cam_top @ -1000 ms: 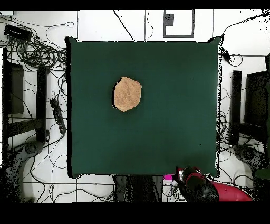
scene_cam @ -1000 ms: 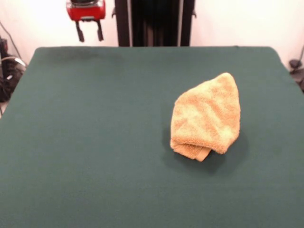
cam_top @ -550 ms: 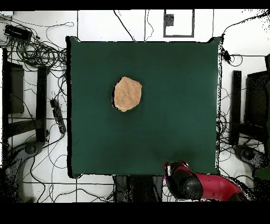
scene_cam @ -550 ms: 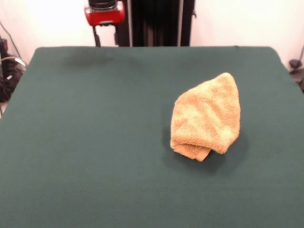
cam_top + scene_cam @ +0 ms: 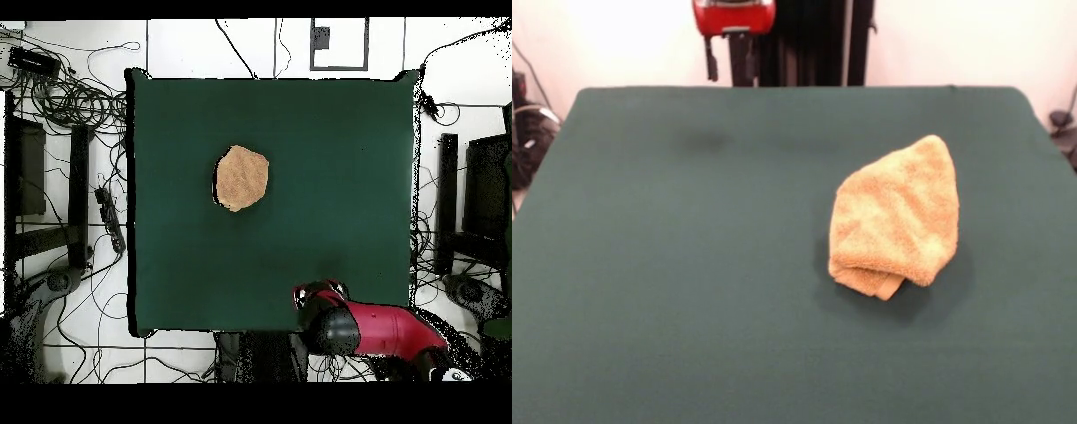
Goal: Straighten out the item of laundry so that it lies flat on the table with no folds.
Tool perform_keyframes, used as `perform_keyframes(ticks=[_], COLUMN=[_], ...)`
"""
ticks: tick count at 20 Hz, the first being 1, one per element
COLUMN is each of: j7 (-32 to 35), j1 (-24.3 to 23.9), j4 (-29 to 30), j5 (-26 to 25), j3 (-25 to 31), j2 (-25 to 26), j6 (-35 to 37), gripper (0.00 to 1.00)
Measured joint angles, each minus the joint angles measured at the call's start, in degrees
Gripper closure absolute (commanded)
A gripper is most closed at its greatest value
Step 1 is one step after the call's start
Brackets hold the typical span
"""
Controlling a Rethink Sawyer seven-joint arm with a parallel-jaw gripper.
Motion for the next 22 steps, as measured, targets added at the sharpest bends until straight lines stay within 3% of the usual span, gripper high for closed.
perform_keyframes(ticks=[12,22], j7=[0.75,0.83], j1=[15.18,23.32], j4=[-5.18,-12.25], j5=[9.30,17.77], j3=[-0.85,-2.81], j2=[0.21,3.84], j6=[2.19,2.97], gripper=[0.00,0.00])
